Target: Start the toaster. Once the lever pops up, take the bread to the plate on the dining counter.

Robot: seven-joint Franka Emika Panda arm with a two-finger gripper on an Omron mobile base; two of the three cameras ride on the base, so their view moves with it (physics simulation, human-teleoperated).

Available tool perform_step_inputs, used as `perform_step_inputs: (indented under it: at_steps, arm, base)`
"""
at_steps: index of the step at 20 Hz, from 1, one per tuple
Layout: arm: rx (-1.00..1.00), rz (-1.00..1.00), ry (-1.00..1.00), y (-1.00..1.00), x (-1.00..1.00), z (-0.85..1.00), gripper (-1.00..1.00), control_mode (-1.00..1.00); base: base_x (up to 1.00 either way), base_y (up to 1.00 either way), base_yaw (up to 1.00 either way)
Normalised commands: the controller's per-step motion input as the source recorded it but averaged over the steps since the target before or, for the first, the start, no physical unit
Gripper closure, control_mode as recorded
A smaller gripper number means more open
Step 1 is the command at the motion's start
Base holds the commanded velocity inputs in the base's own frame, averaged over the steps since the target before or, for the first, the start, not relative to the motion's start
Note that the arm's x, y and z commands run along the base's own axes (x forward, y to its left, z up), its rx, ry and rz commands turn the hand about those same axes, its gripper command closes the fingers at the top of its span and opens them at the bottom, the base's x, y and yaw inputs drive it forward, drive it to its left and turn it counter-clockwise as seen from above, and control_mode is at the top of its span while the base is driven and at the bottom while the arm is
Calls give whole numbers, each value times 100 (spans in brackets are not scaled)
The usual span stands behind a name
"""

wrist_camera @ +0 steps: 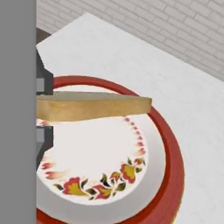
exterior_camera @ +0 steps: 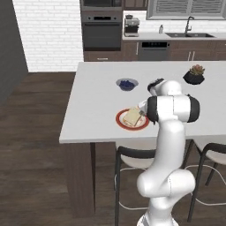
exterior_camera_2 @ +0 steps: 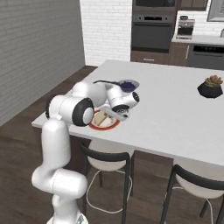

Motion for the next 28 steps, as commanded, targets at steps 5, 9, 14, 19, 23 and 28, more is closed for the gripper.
perform_step_inputs:
  at_steps: [5, 9, 14, 19, 23, 28]
  arm:
    - [0, 0, 0, -1, 13, -17, -100, -100]
    - [0, 0, 0, -9, 0, -3, -100, -100]
    - [1, 0, -1, -16, -16, 22, -100, -100]
    - [0, 0, -10, -4, -57, 55, -100, -100]
    - [-1, 0, -11, 4, -76, 26, -100, -100]
    - [-6, 1, -11, 21, -53, 3, -100, -100]
  base:
    - [0, 0, 0]
    - [0, 0, 0]
    - [0, 0, 0]
    - [0, 0, 0]
    - [0, 0, 0]
    - [0, 0, 0]
